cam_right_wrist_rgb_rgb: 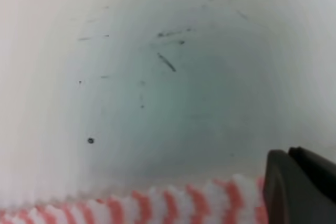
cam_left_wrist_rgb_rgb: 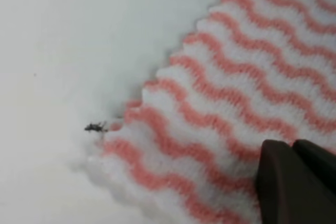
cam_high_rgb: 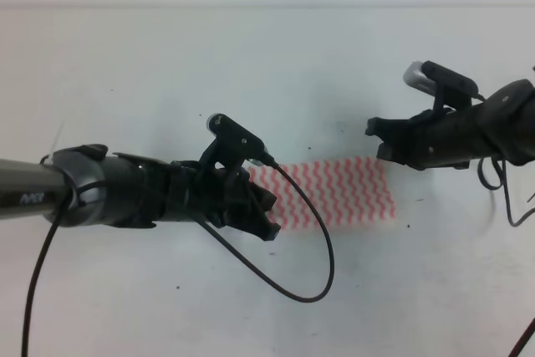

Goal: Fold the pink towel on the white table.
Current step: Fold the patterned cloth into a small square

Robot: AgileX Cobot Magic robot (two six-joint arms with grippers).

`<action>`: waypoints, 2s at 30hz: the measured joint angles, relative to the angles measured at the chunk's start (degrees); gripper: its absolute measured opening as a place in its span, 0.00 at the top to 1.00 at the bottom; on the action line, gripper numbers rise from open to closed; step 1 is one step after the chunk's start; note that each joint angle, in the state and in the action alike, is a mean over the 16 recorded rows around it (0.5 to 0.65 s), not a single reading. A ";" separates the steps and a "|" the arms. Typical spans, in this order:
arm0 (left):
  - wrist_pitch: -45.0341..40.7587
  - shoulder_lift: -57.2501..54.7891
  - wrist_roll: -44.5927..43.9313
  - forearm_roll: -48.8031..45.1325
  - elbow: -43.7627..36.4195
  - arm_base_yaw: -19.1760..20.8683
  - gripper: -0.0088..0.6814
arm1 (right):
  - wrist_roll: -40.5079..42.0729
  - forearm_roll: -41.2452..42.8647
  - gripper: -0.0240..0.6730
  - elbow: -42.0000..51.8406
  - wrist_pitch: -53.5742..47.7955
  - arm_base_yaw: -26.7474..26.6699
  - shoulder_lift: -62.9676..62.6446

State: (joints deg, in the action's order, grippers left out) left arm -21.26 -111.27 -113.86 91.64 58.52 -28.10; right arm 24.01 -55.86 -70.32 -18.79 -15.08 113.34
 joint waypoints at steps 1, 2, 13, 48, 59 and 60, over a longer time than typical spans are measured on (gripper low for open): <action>0.05 0.06 0.00 0.03 0.04 0.00 0.97 | 0.01 0.09 0.99 0.00 -0.31 0.32 -0.30; 0.10 0.15 -0.01 0.06 0.09 -0.01 0.97 | 0.02 0.19 0.99 0.00 -0.73 0.57 -0.61; 0.29 4.46 1.19 -0.46 0.42 0.00 0.97 | -0.04 1.79 0.99 0.14 -8.32 1.33 -5.39; 0.13 6.58 5.59 -3.43 0.38 0.00 0.97 | -10.49 17.37 0.99 2.66 -20.88 -0.77 -5.68; -0.19 6.54 5.79 -3.41 0.38 0.00 0.97 | -8.67 14.16 0.99 2.78 -20.71 -1.91 -7.55; -0.27 6.54 5.84 -3.41 0.38 0.00 0.97 | -8.50 13.98 0.99 2.78 -20.79 -2.02 -7.26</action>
State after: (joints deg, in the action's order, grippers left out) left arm -21.53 -104.73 -108.02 88.22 58.91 -28.10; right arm 15.51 -41.88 -67.54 -39.58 -17.11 106.09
